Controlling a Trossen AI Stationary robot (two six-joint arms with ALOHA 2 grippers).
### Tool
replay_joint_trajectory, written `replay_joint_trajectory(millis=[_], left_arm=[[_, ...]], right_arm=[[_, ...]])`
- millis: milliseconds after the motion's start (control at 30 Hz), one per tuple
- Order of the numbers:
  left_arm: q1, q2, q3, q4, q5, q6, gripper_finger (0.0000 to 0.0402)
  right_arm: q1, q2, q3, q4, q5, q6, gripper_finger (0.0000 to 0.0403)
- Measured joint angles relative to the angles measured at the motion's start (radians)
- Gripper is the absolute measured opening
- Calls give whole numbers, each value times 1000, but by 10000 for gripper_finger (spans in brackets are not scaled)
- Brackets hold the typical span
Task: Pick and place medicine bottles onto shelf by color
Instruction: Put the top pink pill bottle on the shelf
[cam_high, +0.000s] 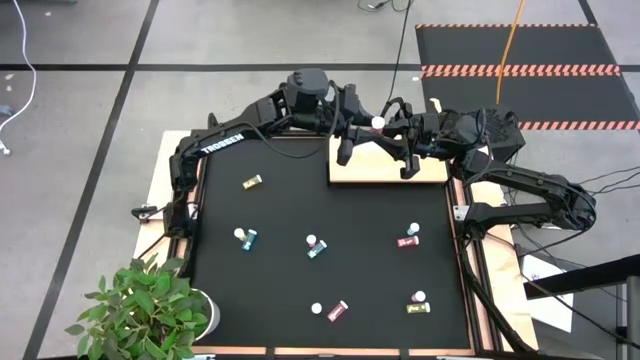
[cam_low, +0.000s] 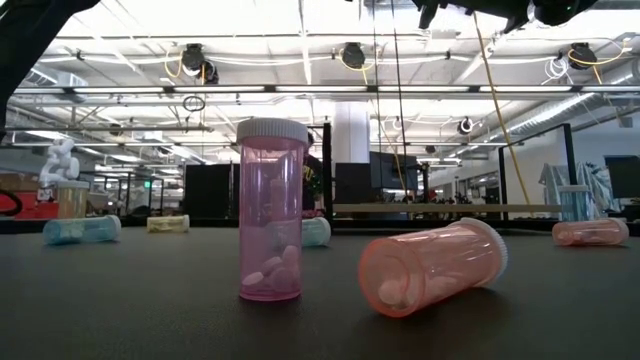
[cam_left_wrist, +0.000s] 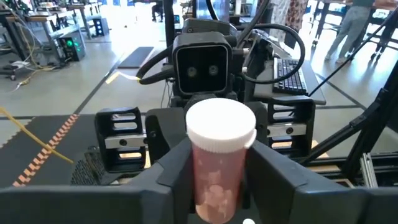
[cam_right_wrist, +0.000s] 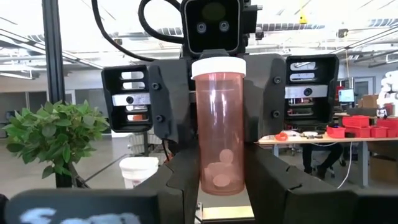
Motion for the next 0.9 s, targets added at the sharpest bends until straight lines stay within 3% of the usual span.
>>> replay_joint_trajectory(millis=[167,367,667,800,900], left_arm=[[12,0,0,0,1,-17,101],[31,3,0,-16,-16,-48,104],[63,1,0,-122,-159,-27,106],[56,0,0,-207,-227,60,106],[46,6,-5,-249,-261,82,106]], right_arm=[[0,0,0,-8,8,6,100],[-11,-4,3,-95,80,76,115],[-120,-82,1,-550,111,85,202],[-167,-142,26,-604,118,90,239],[-178,-130,129,-660,114,54,262]])
